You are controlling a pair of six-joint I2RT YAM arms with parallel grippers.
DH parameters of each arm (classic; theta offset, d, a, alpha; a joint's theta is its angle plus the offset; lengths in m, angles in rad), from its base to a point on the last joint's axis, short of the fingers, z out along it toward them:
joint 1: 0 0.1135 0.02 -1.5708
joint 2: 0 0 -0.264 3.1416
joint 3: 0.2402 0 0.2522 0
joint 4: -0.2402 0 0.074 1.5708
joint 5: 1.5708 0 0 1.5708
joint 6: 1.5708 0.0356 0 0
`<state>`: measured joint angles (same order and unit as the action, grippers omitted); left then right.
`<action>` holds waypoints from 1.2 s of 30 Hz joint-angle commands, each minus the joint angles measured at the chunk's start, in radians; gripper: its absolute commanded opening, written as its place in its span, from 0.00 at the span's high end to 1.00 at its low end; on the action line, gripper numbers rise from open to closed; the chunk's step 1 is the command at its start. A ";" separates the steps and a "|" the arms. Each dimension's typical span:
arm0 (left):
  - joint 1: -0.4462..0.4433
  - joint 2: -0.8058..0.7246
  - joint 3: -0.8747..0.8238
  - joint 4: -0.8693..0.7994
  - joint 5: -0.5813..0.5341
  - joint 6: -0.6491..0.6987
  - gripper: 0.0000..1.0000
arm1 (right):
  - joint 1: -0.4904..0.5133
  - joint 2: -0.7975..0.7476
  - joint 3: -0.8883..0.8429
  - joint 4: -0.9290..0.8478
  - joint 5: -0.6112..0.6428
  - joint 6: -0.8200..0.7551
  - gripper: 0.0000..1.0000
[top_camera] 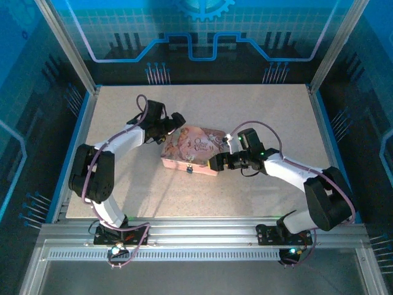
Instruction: Unlock a padlock with a key
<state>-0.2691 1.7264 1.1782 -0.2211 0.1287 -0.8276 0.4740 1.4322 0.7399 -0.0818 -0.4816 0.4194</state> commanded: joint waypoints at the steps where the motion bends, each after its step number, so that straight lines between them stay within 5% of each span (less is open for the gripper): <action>1: -0.025 0.001 0.068 -0.015 0.092 0.030 0.01 | 0.028 -0.048 -0.007 0.021 0.025 -0.001 0.12; 10: -0.009 -0.097 0.111 -0.121 -0.014 0.124 0.01 | -0.036 -0.176 0.007 -0.177 0.255 -0.046 0.03; 20: 0.006 -0.256 0.028 -0.176 -0.062 0.182 0.01 | -0.147 -0.297 -0.003 -0.290 0.253 -0.061 0.02; 25: 0.001 -0.387 -0.091 -0.151 0.009 0.158 0.01 | -0.168 -0.344 0.006 -0.386 0.286 -0.042 0.02; 36: -0.137 -0.572 -0.249 -0.162 0.044 0.115 0.01 | -0.184 -0.344 -0.015 -0.512 0.329 0.016 0.03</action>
<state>-0.3790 1.1919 0.9768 -0.3824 0.1440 -0.6823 0.3035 1.0912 0.7303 -0.5354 -0.1749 0.4057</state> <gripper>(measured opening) 0.990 0.973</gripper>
